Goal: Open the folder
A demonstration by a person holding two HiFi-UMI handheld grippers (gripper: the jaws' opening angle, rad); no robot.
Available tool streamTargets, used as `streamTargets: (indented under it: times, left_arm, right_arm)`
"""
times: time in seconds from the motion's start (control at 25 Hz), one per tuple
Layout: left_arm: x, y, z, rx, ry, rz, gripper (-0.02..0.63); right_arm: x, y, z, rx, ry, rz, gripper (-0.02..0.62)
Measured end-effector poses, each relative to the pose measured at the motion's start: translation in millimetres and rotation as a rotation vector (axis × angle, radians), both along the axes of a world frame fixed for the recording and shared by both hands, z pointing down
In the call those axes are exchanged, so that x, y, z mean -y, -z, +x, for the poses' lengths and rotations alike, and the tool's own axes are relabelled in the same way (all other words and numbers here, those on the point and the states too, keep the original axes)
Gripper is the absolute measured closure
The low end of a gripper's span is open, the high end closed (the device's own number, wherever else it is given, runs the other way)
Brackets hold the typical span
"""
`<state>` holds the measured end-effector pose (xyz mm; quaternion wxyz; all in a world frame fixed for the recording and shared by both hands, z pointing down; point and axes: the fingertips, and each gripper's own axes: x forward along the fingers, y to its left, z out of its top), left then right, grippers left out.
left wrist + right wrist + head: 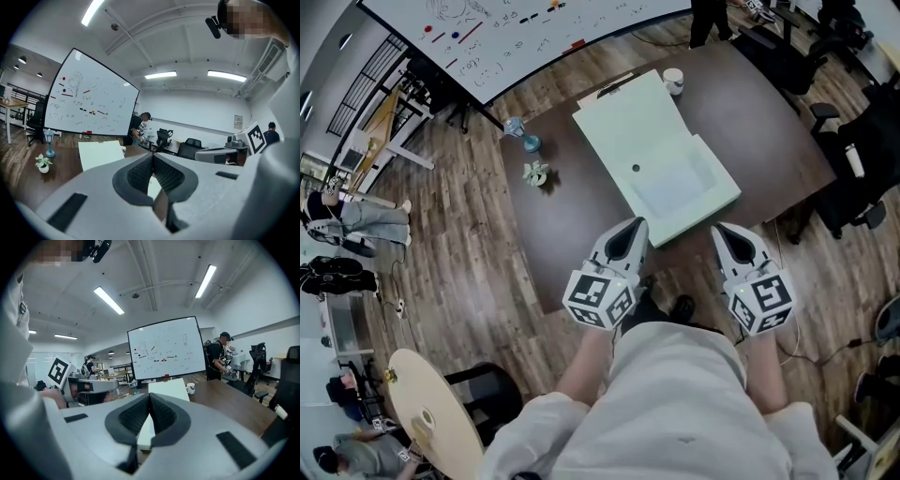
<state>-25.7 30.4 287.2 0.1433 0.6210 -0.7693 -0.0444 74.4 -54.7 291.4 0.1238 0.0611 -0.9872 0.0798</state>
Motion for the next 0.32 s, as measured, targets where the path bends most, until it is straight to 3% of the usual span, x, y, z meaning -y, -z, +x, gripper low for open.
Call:
streamTargets:
  times: [0.32]
  left_arm:
    - [-3.0, -0.3, 2.5, 0.0, -0.001, -0.003, 0.601]
  right_arm:
    - [-5.7, 1.1, 0.3, -0.002, 0.009, 0.013, 0.592]
